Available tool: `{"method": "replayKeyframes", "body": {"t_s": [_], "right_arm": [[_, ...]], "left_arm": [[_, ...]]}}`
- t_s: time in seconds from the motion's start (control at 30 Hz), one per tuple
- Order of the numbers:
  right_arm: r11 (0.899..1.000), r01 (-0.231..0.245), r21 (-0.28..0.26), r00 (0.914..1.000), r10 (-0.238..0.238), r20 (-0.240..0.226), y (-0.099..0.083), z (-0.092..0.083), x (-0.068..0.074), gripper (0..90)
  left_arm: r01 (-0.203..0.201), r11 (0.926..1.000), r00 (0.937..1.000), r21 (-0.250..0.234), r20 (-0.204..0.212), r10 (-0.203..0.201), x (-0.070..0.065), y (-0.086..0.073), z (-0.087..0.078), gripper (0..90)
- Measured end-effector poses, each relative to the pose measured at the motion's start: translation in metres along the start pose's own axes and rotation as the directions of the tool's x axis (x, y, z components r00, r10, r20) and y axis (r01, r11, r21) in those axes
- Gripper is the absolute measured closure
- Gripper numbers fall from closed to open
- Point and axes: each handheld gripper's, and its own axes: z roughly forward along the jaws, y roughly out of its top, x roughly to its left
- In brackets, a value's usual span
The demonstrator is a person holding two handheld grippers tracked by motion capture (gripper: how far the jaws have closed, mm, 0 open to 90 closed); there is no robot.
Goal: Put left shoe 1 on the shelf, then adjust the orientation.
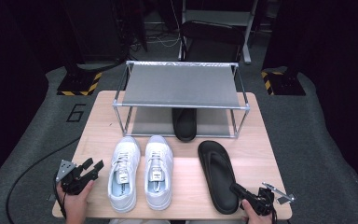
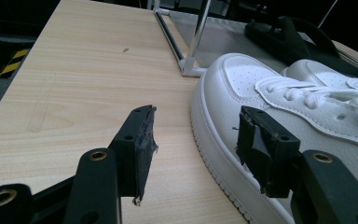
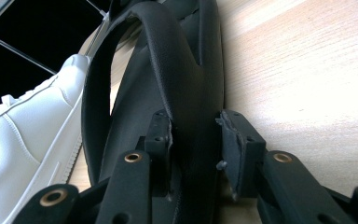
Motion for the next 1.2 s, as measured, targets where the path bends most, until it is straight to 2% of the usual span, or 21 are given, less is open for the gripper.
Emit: {"method": "replayKeyframes", "body": {"t_s": [0.07,0.17,0.3,0.5,0.57,0.67,0.73,0.8,0.93,1.03,1.07,1.2], "right_arm": [[1.000,0.009,0.001,1.0000,-0.009,-0.004,0.000,-0.001,-0.001,65.4],[1.000,-0.014,-0.015,0.9998,0.014,-0.011,0.000,-0.002,0.001,65.4],[0.999,-0.006,-0.035,0.9996,0.005,-0.027,0.001,-0.004,0.000,65.2],[0.999,-0.011,-0.053,0.9998,0.010,-0.016,0.003,-0.005,-0.002,65.1],[0.998,0.003,-0.064,0.9998,-0.004,-0.021,0.004,-0.006,-0.002,65.1],[0.997,-0.001,-0.075,0.9996,-0.001,-0.028,0.004,-0.006,-0.001,65.1],[0.997,-0.007,-0.077,0.9998,0.006,-0.019,0.005,-0.007,0.002,65.0],[0.995,0.019,-0.094,0.9997,-0.020,-0.012,0.006,-0.008,0.003,65.0],[0.994,0.031,-0.104,0.9995,-0.032,-0.002,0.009,-0.008,0.006,65.1],[0.991,0.025,-0.128,0.9997,-0.024,0.003,0.012,-0.005,0.009,65.1],[0.991,0.045,-0.128,0.9990,-0.043,0.015,0.013,-0.004,0.009,65.1],[0.990,0.057,-0.127,0.9982,-0.054,0.025,0.017,0.000,0.015,65.2]], "left_arm": [[0.000,1.0000,1.0000,-0.002,0.000,0.000,0.000,0.000,0.000,45.7],[0.000,1.0000,1.0000,0.001,-0.001,0.000,0.000,0.000,-0.001,45.7],[-0.001,1.0000,1.0000,0.000,0.000,0.001,0.000,0.000,0.000,45.7],[-0.004,1.0000,1.0000,-0.002,0.002,0.004,0.000,0.000,0.000,45.7],[-0.003,1.0000,1.0000,-0.001,0.001,0.003,0.000,0.000,0.000,45.7],[-0.002,1.0000,1.0000,0.005,0.003,0.002,0.000,0.000,-0.001,45.7],[-0.004,1.0000,1.0000,0.008,0.006,0.004,0.000,0.000,-0.001,45.7],[-0.004,1.0000,1.0000,0.008,0.003,0.004,-0.001,0.000,-0.001,45.7],[-0.001,1.0000,1.0000,-0.002,-0.002,0.001,-0.001,-0.001,0.000,45.7],[-0.006,0.9999,1.0000,0.009,0.001,0.006,-0.001,0.000,0.000,45.7],[-0.005,0.9999,1.0000,0.009,0.000,0.005,-0.001,-0.001,0.000,45.7],[-0.004,1.0000,1.0000,0.005,-0.001,0.004,-0.001,-0.001,0.000,45.7]]}}
